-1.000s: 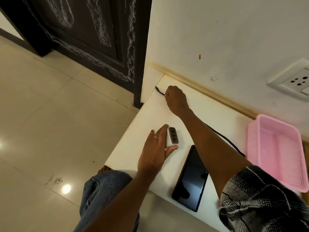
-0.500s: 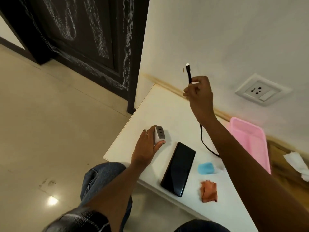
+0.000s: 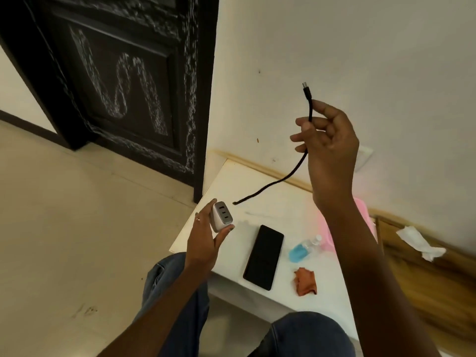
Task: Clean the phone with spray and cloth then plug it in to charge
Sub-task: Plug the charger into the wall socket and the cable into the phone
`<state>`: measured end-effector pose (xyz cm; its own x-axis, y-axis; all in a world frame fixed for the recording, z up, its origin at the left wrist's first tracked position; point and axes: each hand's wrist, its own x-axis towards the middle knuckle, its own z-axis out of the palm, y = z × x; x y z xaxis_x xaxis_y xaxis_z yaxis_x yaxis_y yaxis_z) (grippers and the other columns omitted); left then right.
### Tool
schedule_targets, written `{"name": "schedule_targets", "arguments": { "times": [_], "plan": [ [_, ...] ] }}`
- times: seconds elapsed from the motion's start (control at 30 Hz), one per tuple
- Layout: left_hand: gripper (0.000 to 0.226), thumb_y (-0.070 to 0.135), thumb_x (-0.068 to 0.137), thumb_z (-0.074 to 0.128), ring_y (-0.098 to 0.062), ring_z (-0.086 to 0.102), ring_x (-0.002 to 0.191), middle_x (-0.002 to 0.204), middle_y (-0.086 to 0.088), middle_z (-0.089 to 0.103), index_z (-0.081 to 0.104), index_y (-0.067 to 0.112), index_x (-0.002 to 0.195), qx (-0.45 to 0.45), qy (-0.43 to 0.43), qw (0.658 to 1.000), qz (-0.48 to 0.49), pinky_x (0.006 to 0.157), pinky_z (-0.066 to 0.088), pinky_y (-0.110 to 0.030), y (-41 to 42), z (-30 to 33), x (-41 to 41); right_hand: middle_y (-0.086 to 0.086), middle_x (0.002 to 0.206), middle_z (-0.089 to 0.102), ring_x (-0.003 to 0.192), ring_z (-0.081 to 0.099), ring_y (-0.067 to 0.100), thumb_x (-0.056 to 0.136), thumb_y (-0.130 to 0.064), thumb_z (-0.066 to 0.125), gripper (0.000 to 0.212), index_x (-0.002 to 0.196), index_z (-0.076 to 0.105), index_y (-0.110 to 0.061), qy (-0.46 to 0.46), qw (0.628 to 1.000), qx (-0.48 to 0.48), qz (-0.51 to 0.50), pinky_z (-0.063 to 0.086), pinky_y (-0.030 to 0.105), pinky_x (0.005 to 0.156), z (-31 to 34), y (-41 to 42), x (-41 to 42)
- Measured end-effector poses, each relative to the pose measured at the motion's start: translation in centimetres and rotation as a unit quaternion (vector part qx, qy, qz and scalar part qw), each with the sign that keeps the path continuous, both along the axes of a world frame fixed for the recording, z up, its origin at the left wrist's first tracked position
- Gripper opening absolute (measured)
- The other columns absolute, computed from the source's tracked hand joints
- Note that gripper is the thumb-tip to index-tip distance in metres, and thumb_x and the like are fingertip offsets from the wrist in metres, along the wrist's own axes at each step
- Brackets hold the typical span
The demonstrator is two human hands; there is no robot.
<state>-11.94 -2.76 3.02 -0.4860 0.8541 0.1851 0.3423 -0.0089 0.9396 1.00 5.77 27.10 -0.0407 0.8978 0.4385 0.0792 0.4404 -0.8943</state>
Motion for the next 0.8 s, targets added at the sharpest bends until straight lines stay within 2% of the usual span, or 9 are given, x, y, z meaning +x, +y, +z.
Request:
{"name": "schedule_targets", "arguments": {
  "times": [0.13, 0.2, 0.27, 0.33, 0.43, 0.57, 0.7, 0.8],
  "plan": [
    [0.065, 0.051, 0.078, 0.062, -0.006, 0.046, 0.121, 0.135, 0.005, 0.049, 0.031, 0.044, 0.135, 0.025, 0.019, 1.0, 0.002, 0.093, 0.039, -0.016, -2.0, 2.7, -0.6, 0.001, 0.097, 0.067, 0.076, 0.058, 0.006, 0.092, -0.004, 0.049, 0.031, 0.116, 0.06, -0.02, -0.033, 0.999, -0.017, 0.008, 0.044, 0.014, 0.062, -0.1, -4.6, 0.5],
    [0.068, 0.051, 0.078, 0.062, -0.005, 0.046, 0.119, 0.134, 0.004, 0.05, 0.033, 0.037, 0.138, 0.026, 0.025, 0.999, -0.004, 0.088, 0.037, -0.005, -2.9, 4.0, -0.5, 0.003, 0.105, 0.068, 0.088, 0.059, 0.008, 0.092, -0.008, 0.052, 0.028, 0.113, 0.062, -0.023, -0.048, 0.998, -0.039, 0.006, 0.046, 0.016, 0.073, -0.9, -6.9, 0.8],
    [0.07, 0.05, 0.077, 0.062, -0.007, 0.046, 0.121, 0.136, 0.003, 0.05, 0.035, 0.032, 0.139, 0.034, 0.022, 0.999, -0.015, 0.087, 0.036, -0.002, -3.6, 4.9, -0.2, 0.004, 0.11, 0.068, 0.097, 0.06, 0.012, 0.091, -0.013, 0.057, 0.023, 0.112, 0.065, -0.021, -0.065, 0.996, -0.067, 0.003, 0.046, 0.022, 0.084, -2.1, -8.9, 0.8],
    [0.07, 0.049, 0.077, 0.063, -0.01, 0.047, 0.123, 0.138, 0.003, 0.05, 0.036, 0.03, 0.138, 0.047, 0.014, 0.998, -0.03, 0.089, 0.038, -0.003, -4.4, 5.9, 0.2, 0.005, 0.109, 0.069, 0.098, 0.06, 0.013, 0.088, -0.016, 0.061, 0.022, 0.11, 0.068, -0.015, -0.094, 0.991, -0.089, -0.014, 0.047, 0.025, 0.086, -3.5, -10.9, 1.1],
    [0.069, 0.047, 0.077, 0.065, -0.009, 0.045, 0.124, 0.14, 0.003, 0.049, 0.036, 0.031, 0.137, 0.069, 0.021, 0.997, -0.037, 0.091, 0.035, 0.001, -5.3, 6.7, 0.6, 0.002, 0.106, 0.069, 0.096, 0.061, 0.011, 0.086, -0.02, 0.064, 0.023, 0.108, 0.07, -0.015, -0.125, 0.984, -0.127, -0.021, 0.048, 0.023, 0.085, -5.1, -13.1, 1.4],
    [0.068, 0.047, 0.077, 0.065, -0.007, 0.042, 0.125, 0.141, 0.003, 0.047, 0.032, 0.036, 0.136, 0.09, 0.037, 0.993, -0.06, 0.093, 0.033, -0.006, -5.8, 8.1, 1.3, 0.001, 0.102, 0.069, 0.094, 0.061, 0.012, 0.083, -0.018, 0.068, 0.021, 0.104, 0.071, -0.015, -0.145, 0.979, -0.134, -0.046, 0.049, 0.021, 0.081, -5.8, -14.8, 2.0],
    [0.069, 0.047, 0.077, 0.064, -0.009, 0.042, 0.125, 0.141, 0.0, 0.047, 0.033, 0.033, 0.137, 0.104, 0.055, 0.99, -0.072, 0.094, 0.032, -0.008, -5.9, 8.7, 1.6, 0.004, 0.102, 0.069, 0.095, 0.06, 0.017, 0.083, -0.018, 0.068, 0.021, 0.103, 0.071, -0.013, -0.172, 0.975, -0.122, -0.072, 0.051, 0.032, 0.088, -5.8, -15.3, 2.1],
    [0.07, 0.048, 0.077, 0.063, -0.01, 0.042, 0.126, 0.141, 0.0, 0.047, 0.036, 0.028, 0.139, 0.106, 0.06, 0.99, -0.071, 0.094, 0.03, -0.003, -6.0, 8.6, 1.6, 0.005, 0.103, 0.069, 0.097, 0.06, 0.017, 0.083, -0.018, 0.068, 0.021, 0.103, 0.071, -0.011, -0.173, 0.974, -0.122, -0.083, 0.05, 0.032, 0.089, -5.8, -15.5, 2.0]
  ]
}}
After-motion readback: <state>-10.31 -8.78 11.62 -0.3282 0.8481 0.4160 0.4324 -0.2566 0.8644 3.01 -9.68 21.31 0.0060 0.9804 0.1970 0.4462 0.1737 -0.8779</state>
